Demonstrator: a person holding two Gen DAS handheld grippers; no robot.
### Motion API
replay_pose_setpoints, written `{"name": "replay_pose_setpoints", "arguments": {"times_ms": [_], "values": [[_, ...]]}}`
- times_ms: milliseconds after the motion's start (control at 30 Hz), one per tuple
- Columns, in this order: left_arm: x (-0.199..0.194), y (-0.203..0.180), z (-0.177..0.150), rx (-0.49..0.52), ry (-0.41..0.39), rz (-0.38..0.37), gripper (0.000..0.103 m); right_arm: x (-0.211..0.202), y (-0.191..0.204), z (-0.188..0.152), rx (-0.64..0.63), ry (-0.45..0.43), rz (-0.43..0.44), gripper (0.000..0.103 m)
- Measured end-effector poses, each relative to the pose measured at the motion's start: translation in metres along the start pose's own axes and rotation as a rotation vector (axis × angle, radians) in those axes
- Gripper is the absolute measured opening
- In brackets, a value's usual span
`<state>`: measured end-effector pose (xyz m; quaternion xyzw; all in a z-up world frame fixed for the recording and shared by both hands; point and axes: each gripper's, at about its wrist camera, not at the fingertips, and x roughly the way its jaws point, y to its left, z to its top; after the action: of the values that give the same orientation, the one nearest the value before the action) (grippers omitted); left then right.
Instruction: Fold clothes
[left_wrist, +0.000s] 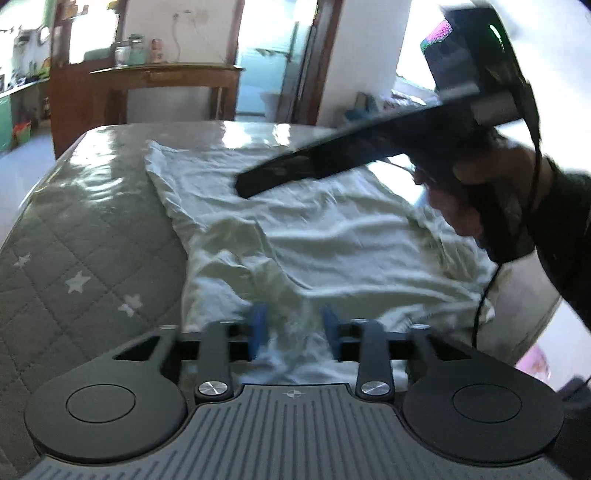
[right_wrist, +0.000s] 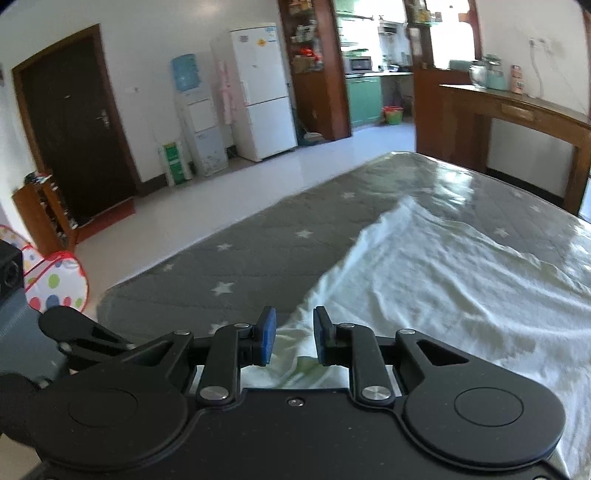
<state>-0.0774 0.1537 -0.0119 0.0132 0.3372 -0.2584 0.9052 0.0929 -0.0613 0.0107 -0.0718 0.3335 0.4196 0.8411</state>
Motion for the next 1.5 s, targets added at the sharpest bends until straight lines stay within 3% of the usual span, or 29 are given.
{"name": "replay_pose_setpoints", "arguments": {"times_ms": [300, 567, 800, 933, 1067, 1133, 1300, 1500], "values": [[0.011, -0.001, -0.009, 0.014, 0.032, 0.001, 0.04, 0.048, -0.004, -0.019, -0.004, 0.115, -0.022, 0.021], [-0.008, -0.005, -0.003, 0.063, 0.002, 0.0, 0.044, 0.013, -0.001, -0.017, -0.035, 0.074, -0.044, 0.022], [-0.002, -0.005, -0.006, 0.063, 0.054, 0.025, 0.046, 0.033, -0.01, -0.031, -0.008, 0.134, -0.044, 0.023], [-0.015, -0.01, -0.005, 0.103, 0.037, 0.017, 0.047, 0.006, -0.008, -0.032, -0.024, 0.107, -0.058, 0.024], [-0.028, -0.019, -0.006, 0.166, 0.022, 0.007, 0.051, -0.049, -0.007, -0.044, -0.075, 0.096, -0.089, 0.029], [-0.033, -0.027, -0.009, 0.21, 0.03, 0.005, 0.051, -0.082, -0.003, -0.059, -0.115, 0.111, -0.125, 0.035], [-0.035, -0.045, -0.021, 0.322, 0.065, 0.0, 0.051, -0.133, 0.006, -0.097, -0.171, 0.177, -0.164, 0.037], [-0.022, -0.059, -0.027, 0.417, 0.112, 0.02, 0.051, -0.153, 0.019, -0.134, -0.237, 0.265, -0.2, 0.038]]}}
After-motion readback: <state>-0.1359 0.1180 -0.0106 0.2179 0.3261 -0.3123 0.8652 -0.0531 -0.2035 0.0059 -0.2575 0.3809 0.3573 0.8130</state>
